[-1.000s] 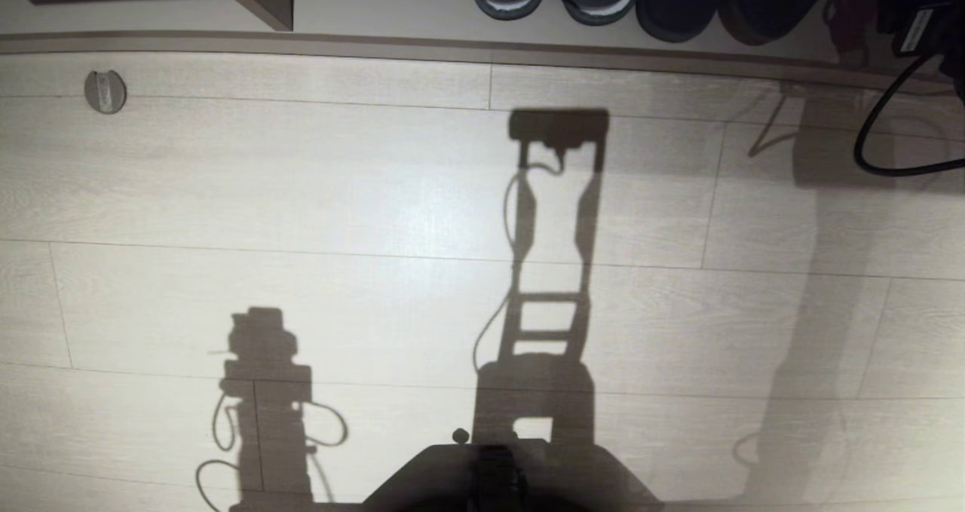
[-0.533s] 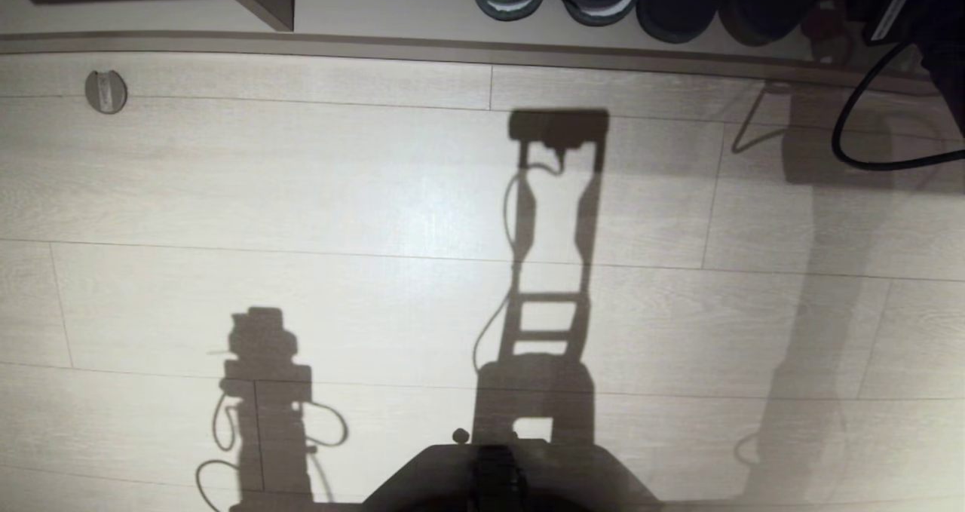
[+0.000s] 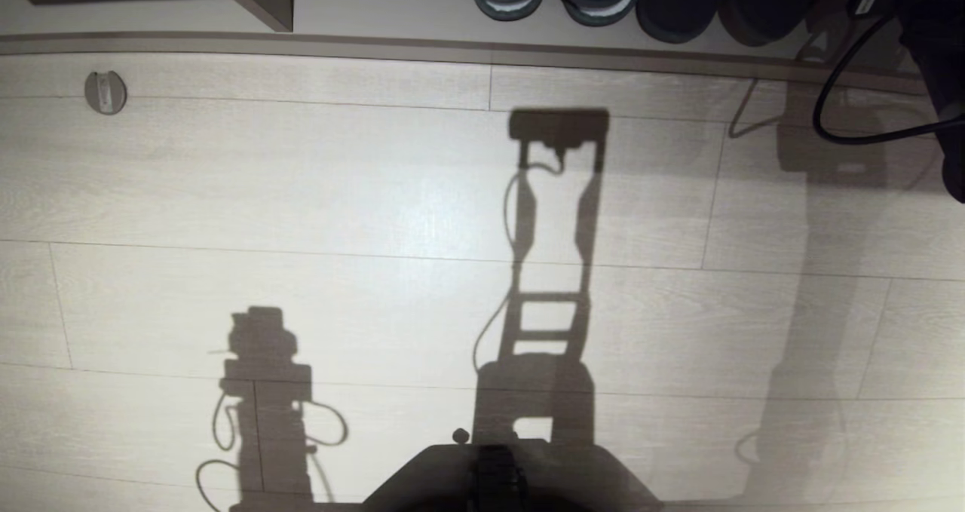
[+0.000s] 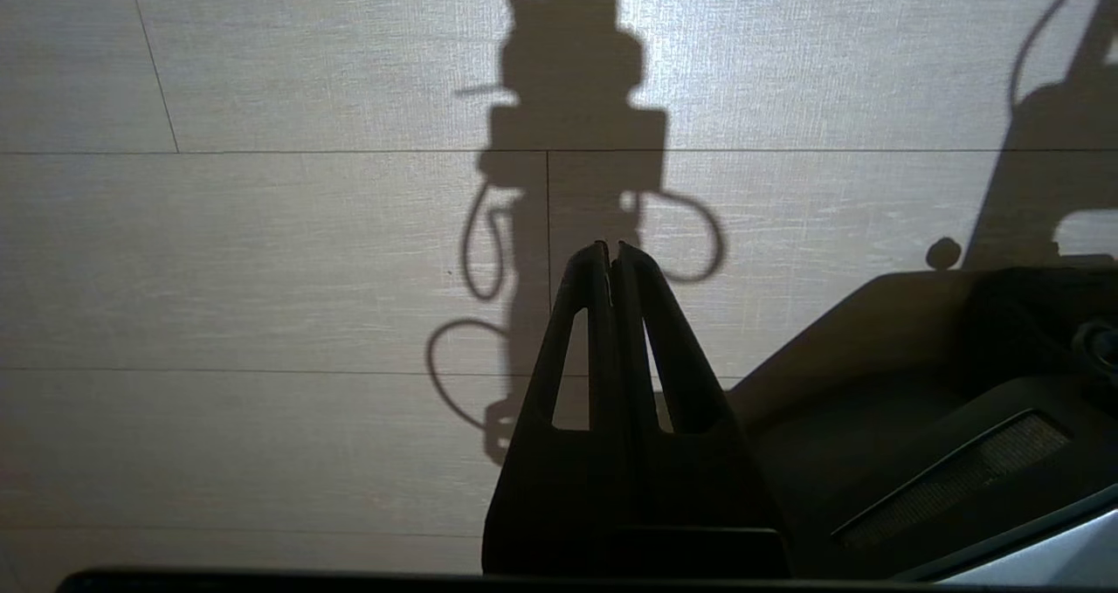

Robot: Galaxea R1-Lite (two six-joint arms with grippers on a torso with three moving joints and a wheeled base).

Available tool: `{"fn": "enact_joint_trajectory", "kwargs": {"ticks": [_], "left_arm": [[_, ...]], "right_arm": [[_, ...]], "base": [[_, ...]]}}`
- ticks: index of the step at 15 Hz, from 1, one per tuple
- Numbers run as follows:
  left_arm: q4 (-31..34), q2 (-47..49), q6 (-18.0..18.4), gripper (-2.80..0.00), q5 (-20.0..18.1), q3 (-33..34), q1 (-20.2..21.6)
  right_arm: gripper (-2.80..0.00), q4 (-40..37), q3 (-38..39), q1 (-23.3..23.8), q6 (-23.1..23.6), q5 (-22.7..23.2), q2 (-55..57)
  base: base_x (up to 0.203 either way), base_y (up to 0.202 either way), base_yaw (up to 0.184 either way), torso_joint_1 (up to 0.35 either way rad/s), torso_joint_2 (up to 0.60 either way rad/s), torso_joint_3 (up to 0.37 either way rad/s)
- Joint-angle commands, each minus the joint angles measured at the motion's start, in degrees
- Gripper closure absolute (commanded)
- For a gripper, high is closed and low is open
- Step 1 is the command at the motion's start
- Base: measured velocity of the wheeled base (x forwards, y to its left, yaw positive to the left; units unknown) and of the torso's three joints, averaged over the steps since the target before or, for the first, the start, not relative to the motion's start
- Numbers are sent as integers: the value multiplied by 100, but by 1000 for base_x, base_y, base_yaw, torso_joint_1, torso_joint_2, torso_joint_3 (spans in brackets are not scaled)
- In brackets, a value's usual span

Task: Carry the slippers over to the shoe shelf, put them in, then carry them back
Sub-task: Pick up the slippers in the shoe cabinet

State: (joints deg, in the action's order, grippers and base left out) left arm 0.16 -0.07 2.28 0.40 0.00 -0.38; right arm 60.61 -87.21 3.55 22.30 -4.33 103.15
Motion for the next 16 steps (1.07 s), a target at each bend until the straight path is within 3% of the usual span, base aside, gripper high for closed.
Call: {"fn": "enact_joint_trajectory", "kwargs": {"ticks": [1, 8, 16], "left_arm": [[2, 7, 1, 0, -5, 9, 3], [11, 7, 1, 0, 4, 9, 3], [2, 7, 1, 0, 4, 9, 3]], "right_arm": [[-280, 30, -41, 101, 55, 2, 47], [-280, 47, 47, 471, 46, 46, -14], [-280, 110, 421, 514, 2, 143, -178]], "base": [[0, 0, 0, 0, 0, 0], [0, 0, 0, 0, 0, 0], [0, 0, 0, 0, 0, 0]]}}
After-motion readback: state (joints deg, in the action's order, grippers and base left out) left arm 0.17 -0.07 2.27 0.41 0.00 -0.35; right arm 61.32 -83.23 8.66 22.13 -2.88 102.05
